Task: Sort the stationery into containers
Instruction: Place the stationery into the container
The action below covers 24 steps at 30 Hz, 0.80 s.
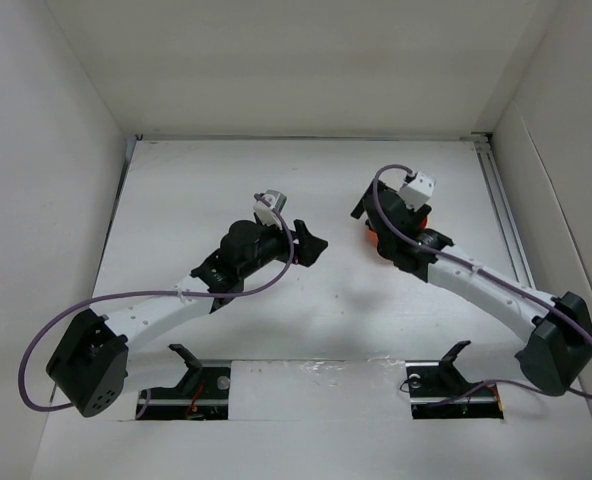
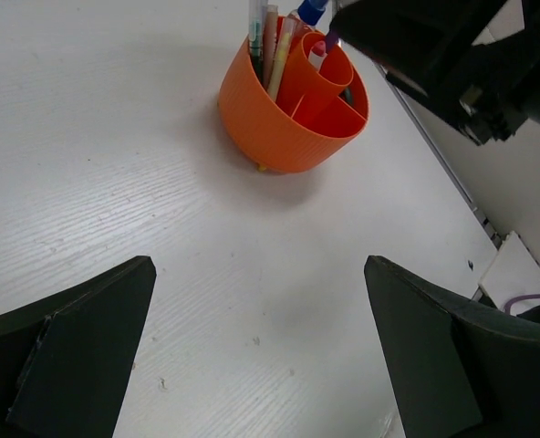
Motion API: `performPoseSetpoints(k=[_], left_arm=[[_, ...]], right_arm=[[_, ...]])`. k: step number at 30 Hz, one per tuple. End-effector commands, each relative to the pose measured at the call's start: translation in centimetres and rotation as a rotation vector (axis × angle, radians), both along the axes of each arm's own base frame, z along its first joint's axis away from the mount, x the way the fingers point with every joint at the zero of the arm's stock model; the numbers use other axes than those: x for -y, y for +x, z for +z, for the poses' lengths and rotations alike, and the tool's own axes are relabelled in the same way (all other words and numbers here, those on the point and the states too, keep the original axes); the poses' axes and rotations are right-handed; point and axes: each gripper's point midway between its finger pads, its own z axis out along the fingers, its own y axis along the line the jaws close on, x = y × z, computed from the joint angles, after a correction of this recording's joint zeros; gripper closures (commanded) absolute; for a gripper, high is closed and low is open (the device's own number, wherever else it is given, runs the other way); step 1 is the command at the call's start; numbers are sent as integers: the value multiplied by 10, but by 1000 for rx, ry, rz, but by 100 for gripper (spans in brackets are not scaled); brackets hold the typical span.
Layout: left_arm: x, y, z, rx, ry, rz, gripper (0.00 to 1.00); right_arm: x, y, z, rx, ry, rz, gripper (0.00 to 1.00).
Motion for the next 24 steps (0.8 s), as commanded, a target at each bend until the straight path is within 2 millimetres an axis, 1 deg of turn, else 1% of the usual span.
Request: performPoseSetpoints(k=[1,2,3,5,6,7,8,9,10,11,12,13,14,15,16,17,18,21,22,23,24], left_arm=[[3,-2,18,49,-57,-17,0],[3,-2,18,49,-57,-17,0],[3,-2,18,56,-51,-18,0],[3,-4,22,63,-59,-27,0],[-1,-4,22,67,-62,-18,0],[-2,-7,31,84,-79,-27,0],[-4,-10,32,89,-83,-27,0],[-6,-12,38,107,-98,-28,0],[-9,-16,47,120,-123,-26,0],[-10,-17,55,141,-141,-27,0],[-12,-19,56,130,-145,-25,0],[-12,-19,56,130,-145,-25,0],[-13,-22,52,105,-140,-24,0],[-13,-22,55,103,-138,-24,0],[-13,-23,52,80,-139,-21,0],[-11,-24,56,85,-146,-38,0],[-10,-27,57,75,-155,-50,0],[-12,-33,63,80,-184,-59,0],[-13,-34,62,81,-185,-59,0],[-17,-31,65,91,-191,-39,0],[-18,-32,69,92,-203,-39,0]], right_arm=[[-8,-17,-6,2,53,48,1],[-20,-23,-7,9,74,92,1],[-18,-32,-14,-1,74,110,1],[-27,-42,-17,2,108,159,1],[-32,-52,-19,13,128,196,1],[-35,-57,-20,14,142,220,1],[-35,-60,-20,19,147,237,1],[-44,-68,-25,14,160,291,3],[-46,-74,-19,34,169,327,6],[-47,-77,-18,41,182,339,13],[-50,-81,-18,46,190,375,20],[-53,-86,-22,54,199,407,29],[-52,-90,-14,84,219,427,41],[-53,-93,-12,97,237,445,70],[-57,-97,-10,110,252,478,82],[-55,-101,-10,122,265,488,92],[-54,-102,-10,131,271,489,100],[-60,-110,-6,155,290,555,100],[-63,-111,-4,160,287,577,100],[-66,-114,-3,166,301,604,100],[-67,-116,-8,157,290,618,100]])
